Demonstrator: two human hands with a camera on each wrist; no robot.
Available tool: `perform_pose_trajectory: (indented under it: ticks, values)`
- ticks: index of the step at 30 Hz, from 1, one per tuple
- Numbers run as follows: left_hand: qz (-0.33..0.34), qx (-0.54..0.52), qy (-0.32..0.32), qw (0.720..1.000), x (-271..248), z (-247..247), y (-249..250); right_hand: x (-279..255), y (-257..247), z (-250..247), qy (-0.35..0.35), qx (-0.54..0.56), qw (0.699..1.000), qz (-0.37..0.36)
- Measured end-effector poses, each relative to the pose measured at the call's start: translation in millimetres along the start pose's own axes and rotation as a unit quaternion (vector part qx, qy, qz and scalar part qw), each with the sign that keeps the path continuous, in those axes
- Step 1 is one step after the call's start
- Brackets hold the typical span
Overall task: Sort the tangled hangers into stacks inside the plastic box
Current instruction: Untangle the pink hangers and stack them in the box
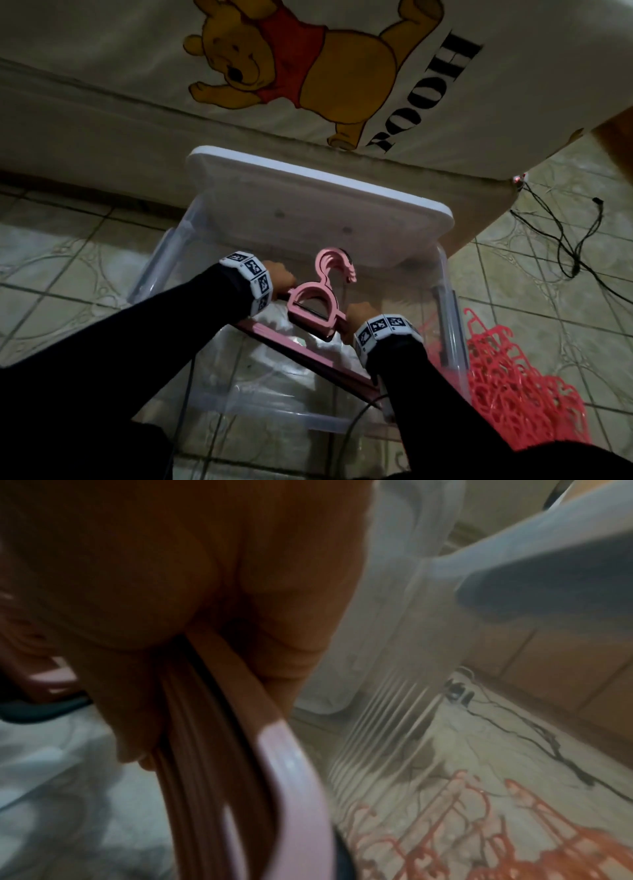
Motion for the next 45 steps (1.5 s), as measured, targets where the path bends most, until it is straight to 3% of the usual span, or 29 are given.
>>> perform_pose_trajectory:
  ticks: [4, 13, 21, 25, 30, 37, 45]
  values:
    - [0.004, -0.004, -0.037, 0.999, 13.5, 26.9, -13.2, 18.5, -2.9, 35.1, -0.018, 0.012, 1.000, -0.005]
    - [-0.023, 0.030, 0.021, 0.999, 43.0, 69.6, -19.3, 40.8, 4.3, 76.0, -0.031, 0.001, 0.999, -0.034]
    - [-0.032, -0.011, 0.025, 0.999, 48.2, 79.1, -23.0, 0.3, 9.1, 44.3, 0.020, 0.042, 0.998, 0.031]
    - [-0.002, -0.025, 0.072, 0.997, 44.4, 77.5, -18.2, -16.7, 15.3, 22.5, -0.004, -0.023, 1.000, -0.001]
    - [0.022, 0.023, 0.047, 0.998, 52.0, 69.2, -2.6, -25.9, 2.6, 25.5, -0.039, -0.106, 0.991, -0.068]
    - [-0.022, 0.045, 0.041, 0.998, 50.9, 73.9, -21.5, -3.6, -5.3, 28.0, -0.019, 0.022, 1.000, -0.006]
    - [-0.042, 0.066, 0.030, 0.996, 54.9, 78.6, -35.4, 11.5, -5.9, 37.2, -0.046, 0.041, 0.998, 0.031]
Point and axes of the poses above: each hand's wrist, its own x-axis towards the middle knuckle, its own z-axis out of the palm, y = z × x, the point moved 1 cm from there along x, towards the middle knuckle, and after that the axes turned 15 degrees about y, right-handed, at the moved point
